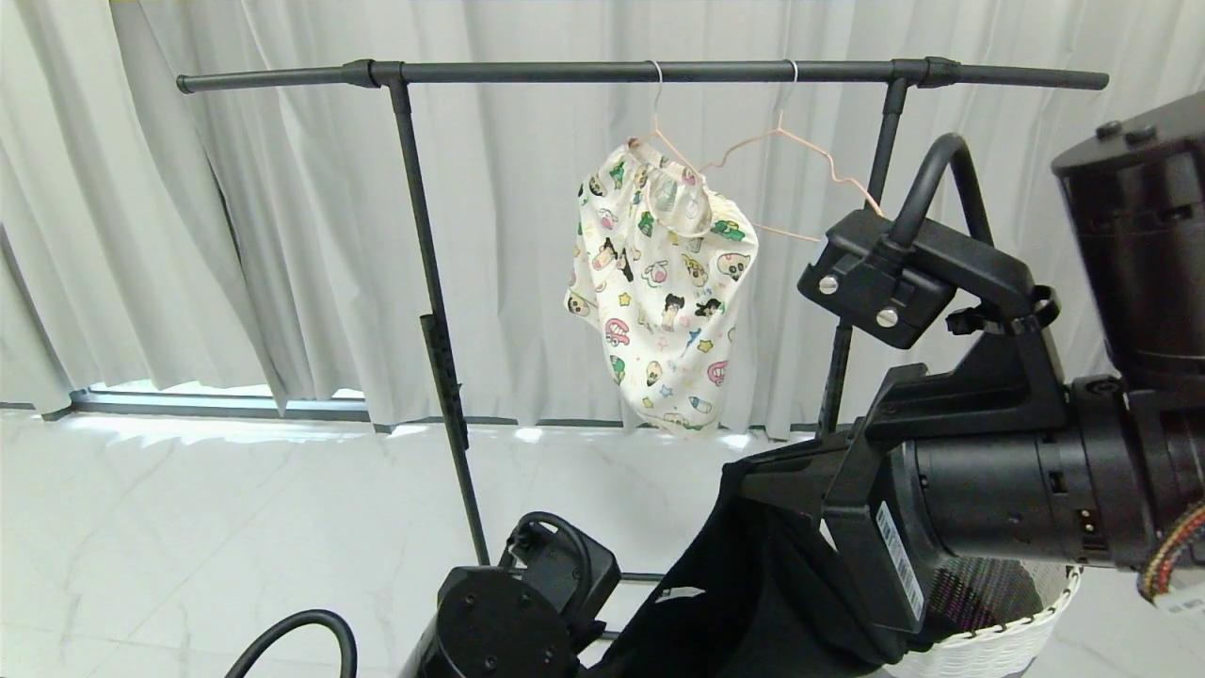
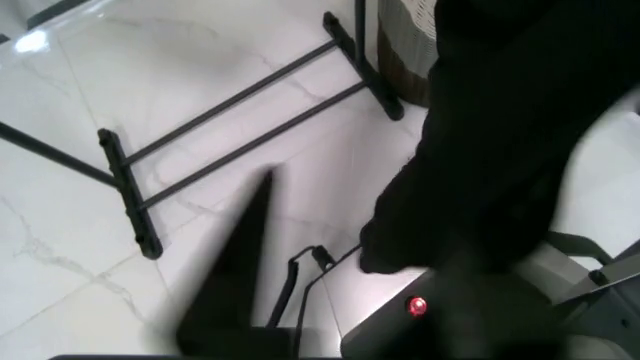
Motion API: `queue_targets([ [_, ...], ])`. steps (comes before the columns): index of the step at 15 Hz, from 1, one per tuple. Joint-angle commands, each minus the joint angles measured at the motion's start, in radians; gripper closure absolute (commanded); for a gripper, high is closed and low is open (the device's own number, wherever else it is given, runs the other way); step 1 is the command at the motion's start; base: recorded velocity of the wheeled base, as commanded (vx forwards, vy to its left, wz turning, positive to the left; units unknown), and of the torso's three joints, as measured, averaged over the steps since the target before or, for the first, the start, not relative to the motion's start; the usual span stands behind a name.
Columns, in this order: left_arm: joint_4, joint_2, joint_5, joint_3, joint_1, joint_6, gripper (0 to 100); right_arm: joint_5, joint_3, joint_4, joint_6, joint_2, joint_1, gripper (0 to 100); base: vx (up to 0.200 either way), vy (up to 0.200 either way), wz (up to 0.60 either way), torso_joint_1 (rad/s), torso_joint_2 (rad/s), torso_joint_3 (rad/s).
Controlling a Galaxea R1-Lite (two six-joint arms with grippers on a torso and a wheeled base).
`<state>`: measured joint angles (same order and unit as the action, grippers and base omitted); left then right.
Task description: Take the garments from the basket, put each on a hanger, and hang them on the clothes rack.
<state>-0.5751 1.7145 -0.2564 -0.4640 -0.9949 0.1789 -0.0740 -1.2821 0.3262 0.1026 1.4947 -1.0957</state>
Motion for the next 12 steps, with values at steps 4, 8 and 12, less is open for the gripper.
queue_targets([
  [4,0.0,-0.061,-0.201,0.093,-0.028,-0.022,100,-0.009,0.004,-0.021,0.0,0.001,-0.007,100,0.0,0.0,0.0,0.0,0.0,0.0],
  [8,0.247,-0.394,-0.207,-0.016,0.056,-0.067,100,-0.046,0.049,-0.18,0.0,0.024,-0.004,100,0.0,0.0,0.0,0.0,0.0,0.0],
  [12,0.798,-0.527,-0.064,-0.524,0.163,-0.067,100,-0.128,0.041,-0.213,-0.003,0.009,0.039,100,0.0,0.0,0.0,0.0,0.0,0.0],
])
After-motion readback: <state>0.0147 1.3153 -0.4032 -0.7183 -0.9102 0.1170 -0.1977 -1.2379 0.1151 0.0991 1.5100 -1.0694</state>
